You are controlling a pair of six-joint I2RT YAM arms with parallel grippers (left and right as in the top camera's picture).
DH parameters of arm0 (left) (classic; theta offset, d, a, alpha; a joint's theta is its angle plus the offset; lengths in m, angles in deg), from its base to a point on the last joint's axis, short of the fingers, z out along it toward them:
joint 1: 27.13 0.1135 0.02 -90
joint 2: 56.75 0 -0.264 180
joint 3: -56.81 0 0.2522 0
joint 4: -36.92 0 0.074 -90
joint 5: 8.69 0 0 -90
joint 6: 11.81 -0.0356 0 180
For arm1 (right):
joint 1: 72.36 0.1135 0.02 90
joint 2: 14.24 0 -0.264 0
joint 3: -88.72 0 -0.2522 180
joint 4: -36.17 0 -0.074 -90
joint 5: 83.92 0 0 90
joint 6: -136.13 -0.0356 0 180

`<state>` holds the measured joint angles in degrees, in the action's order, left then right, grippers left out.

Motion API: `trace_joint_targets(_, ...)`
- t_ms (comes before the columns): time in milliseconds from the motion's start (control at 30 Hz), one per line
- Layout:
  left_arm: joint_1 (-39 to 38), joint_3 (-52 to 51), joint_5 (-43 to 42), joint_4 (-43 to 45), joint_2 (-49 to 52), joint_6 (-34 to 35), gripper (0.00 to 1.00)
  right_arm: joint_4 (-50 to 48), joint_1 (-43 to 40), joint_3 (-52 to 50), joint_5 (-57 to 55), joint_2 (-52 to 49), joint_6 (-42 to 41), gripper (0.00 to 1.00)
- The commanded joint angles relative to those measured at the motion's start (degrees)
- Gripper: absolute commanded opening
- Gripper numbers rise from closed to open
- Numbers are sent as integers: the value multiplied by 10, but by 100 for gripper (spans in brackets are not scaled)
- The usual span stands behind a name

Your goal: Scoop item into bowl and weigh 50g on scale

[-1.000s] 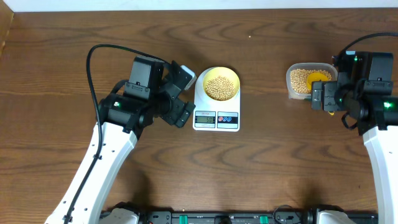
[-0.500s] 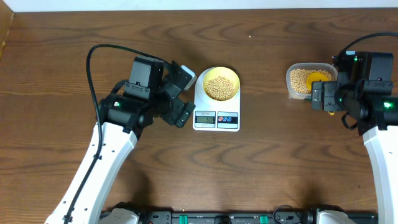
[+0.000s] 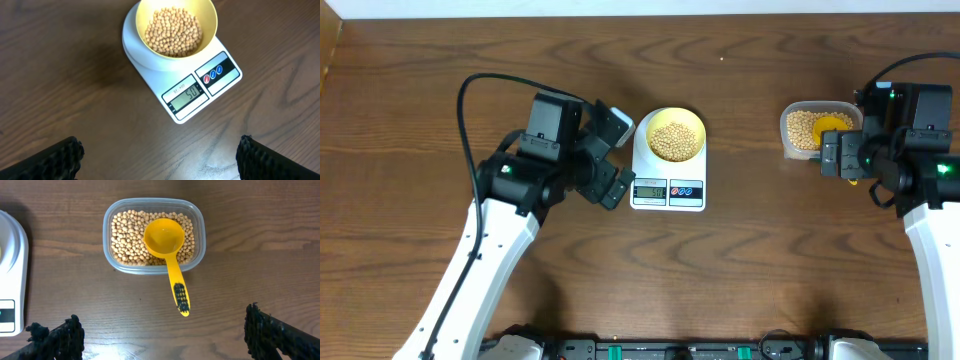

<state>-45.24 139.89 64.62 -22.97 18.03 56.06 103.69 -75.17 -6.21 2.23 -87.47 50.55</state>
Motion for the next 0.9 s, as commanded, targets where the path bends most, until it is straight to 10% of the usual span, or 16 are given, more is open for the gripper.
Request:
trace_joint_targets(0,0,-8,-9,-1,-24,-3,100,1,1,9,-1,-1,3,99)
trace_joint_targets(867,0,-88,24,150,-167,24,100,1,1,9,-1,-1,3,99)
